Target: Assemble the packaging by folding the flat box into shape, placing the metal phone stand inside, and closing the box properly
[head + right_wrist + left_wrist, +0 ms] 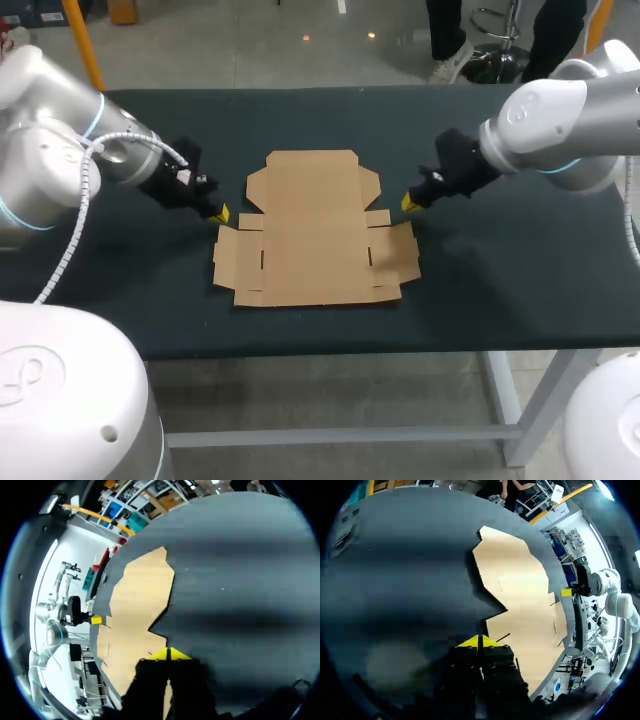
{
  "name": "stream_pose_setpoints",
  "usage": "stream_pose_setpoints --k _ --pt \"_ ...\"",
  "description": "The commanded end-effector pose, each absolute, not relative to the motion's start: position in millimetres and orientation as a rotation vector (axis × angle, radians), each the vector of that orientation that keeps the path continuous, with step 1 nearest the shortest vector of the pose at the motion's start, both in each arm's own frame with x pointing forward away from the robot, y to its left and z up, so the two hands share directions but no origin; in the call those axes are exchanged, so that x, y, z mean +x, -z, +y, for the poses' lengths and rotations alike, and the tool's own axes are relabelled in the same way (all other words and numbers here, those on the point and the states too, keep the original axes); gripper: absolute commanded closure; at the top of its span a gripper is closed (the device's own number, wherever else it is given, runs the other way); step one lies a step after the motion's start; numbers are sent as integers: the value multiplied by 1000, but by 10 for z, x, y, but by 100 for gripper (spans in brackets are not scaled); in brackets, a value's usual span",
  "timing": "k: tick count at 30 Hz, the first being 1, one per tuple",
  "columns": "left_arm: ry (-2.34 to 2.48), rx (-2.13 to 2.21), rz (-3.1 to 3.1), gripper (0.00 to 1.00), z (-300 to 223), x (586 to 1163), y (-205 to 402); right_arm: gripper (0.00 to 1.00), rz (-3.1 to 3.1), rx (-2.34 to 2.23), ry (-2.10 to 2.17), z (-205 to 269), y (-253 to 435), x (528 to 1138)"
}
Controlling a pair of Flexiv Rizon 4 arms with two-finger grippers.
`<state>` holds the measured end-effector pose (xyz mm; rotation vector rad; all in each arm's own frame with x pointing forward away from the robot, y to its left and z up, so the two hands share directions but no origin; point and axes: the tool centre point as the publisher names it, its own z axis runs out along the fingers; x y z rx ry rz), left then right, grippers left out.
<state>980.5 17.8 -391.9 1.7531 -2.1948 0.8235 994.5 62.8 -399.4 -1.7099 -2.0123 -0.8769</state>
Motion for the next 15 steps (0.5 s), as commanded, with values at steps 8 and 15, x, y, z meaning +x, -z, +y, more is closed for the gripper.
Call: stream_pose_setpoints --k 8,15 --pt "-803 1747 -2176 100 131 9883 4024 100 -2020 -1683 882 714 4088 9985" --pt "-807 1749 -2162 100 120 9883 4061 100 -2016 -1681 887 720 4147 9964"
